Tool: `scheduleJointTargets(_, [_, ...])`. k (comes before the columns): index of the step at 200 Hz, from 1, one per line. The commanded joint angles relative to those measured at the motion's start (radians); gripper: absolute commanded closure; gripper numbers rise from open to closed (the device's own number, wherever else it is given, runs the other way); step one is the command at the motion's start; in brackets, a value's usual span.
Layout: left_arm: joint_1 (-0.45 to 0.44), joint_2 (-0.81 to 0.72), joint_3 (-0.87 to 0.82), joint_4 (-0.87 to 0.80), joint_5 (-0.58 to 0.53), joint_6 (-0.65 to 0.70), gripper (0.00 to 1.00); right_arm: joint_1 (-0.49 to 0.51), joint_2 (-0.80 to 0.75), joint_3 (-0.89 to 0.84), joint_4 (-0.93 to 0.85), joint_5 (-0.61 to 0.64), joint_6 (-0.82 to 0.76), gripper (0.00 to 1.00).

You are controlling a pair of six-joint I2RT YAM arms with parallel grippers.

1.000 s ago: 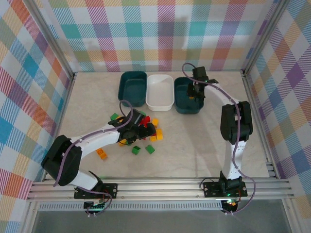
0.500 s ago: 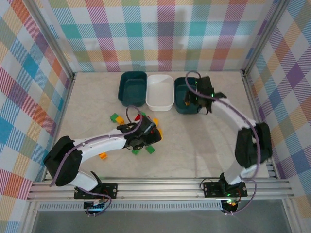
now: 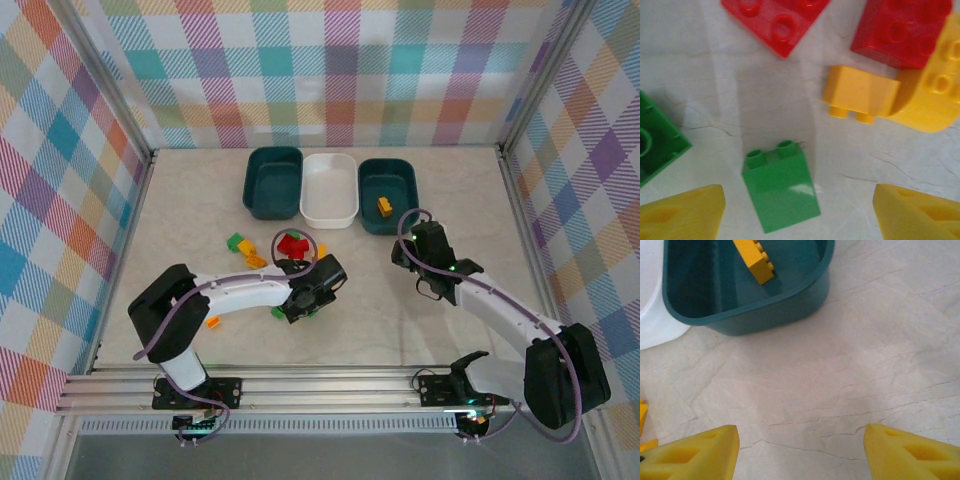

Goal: Sort the legos into containers by color

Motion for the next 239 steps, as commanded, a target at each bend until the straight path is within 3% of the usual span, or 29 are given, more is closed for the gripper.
scheduleJointTargets(1, [-0.015, 0.028, 0.040, -0.092, -0.063, -0.089, 0.24, 0.004, 0.022, 0.009, 0.062, 0.028, 0.035, 0.33])
scheduleJointTargets(54, [-0.017, 0.132, 0.059, -0.053, -0.073, -0.087, 0.38, 0.004, 0.015, 0.000, 0.069, 0.017, 0.048, 0.33])
scheduleJointTargets(125, [-0.016, 0.154, 0.078, -0.013, -0.110, -0.039, 0.68, 0.004, -0.007, -0.014, 0.074, 0.041, 0.048, 0.33])
scheduleJointTargets(156, [-0.017, 0.127, 0.109, -0.023, -0.121, 0.011, 0.76, 0.004, -0.005, -0.014, 0.075, 0.038, 0.047, 0.33])
scheduleJointTargets(181, [-0.009, 0.078, 0.222, -0.102, -0.193, 0.129, 0.77, 0.004, 0.013, -0.009, 0.074, 0.035, 0.054, 0.34])
scheduleJointTargets(202, [0.048, 0.082, 0.383, -0.135, -0.193, 0.296, 0.77, 0.004, 0.045, 0.000, 0.079, 0.015, 0.060, 0.34])
scheduleJointTargets(239, [0.211, 0.268, 0.741, -0.191, -0.118, 0.558, 0.77, 0.004, 0.076, 0.006, 0.092, -0.029, 0.074, 0.33])
